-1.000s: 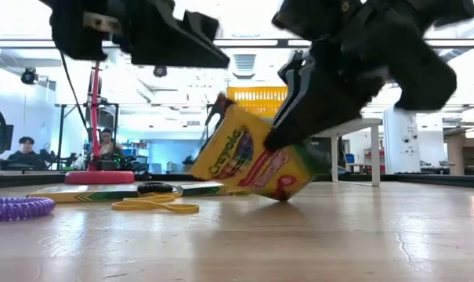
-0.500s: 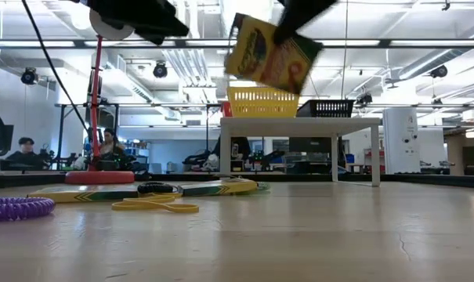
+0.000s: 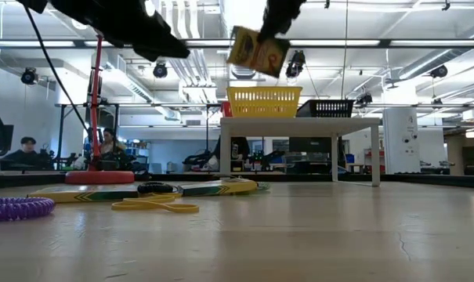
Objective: Pick & Place Office Desk Supplies
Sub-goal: Put the crayon box into the yellow bin on the shelf
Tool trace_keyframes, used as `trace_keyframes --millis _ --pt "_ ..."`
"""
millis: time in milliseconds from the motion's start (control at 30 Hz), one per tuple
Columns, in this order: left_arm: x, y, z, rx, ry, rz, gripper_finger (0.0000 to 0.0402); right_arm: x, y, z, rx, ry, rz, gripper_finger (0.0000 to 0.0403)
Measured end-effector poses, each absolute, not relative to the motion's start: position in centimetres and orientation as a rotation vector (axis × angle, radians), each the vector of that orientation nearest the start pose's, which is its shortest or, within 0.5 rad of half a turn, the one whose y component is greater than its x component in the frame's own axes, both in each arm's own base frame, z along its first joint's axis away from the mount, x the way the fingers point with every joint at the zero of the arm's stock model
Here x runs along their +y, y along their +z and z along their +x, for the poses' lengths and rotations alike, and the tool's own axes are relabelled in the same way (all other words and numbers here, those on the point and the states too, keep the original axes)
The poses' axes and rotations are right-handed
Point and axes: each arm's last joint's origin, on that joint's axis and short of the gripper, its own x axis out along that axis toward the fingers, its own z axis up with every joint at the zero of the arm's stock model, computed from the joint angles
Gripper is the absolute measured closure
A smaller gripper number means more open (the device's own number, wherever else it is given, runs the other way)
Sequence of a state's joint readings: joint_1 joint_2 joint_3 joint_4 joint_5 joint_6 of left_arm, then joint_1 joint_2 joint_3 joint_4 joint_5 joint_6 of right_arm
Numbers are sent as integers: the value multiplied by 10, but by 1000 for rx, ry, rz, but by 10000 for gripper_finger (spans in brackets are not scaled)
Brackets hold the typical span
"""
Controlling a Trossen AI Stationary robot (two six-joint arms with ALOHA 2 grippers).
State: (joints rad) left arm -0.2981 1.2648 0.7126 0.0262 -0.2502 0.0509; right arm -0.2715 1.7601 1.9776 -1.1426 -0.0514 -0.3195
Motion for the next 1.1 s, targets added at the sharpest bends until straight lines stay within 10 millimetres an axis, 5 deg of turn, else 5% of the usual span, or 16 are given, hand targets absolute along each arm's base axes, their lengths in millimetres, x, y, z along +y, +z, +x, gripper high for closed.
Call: trace_keyframes --millis 300,767,1100 --pt "-64 226 254 510 -9 194 296 -162 368 348 1067 46 33 365" --pt "-61 225 255 515 11 199 296 -210 325 368 1200 179 215 364" --pt "-59 225 255 517 21 198 296 -229 315 364 1142 232 273 362"
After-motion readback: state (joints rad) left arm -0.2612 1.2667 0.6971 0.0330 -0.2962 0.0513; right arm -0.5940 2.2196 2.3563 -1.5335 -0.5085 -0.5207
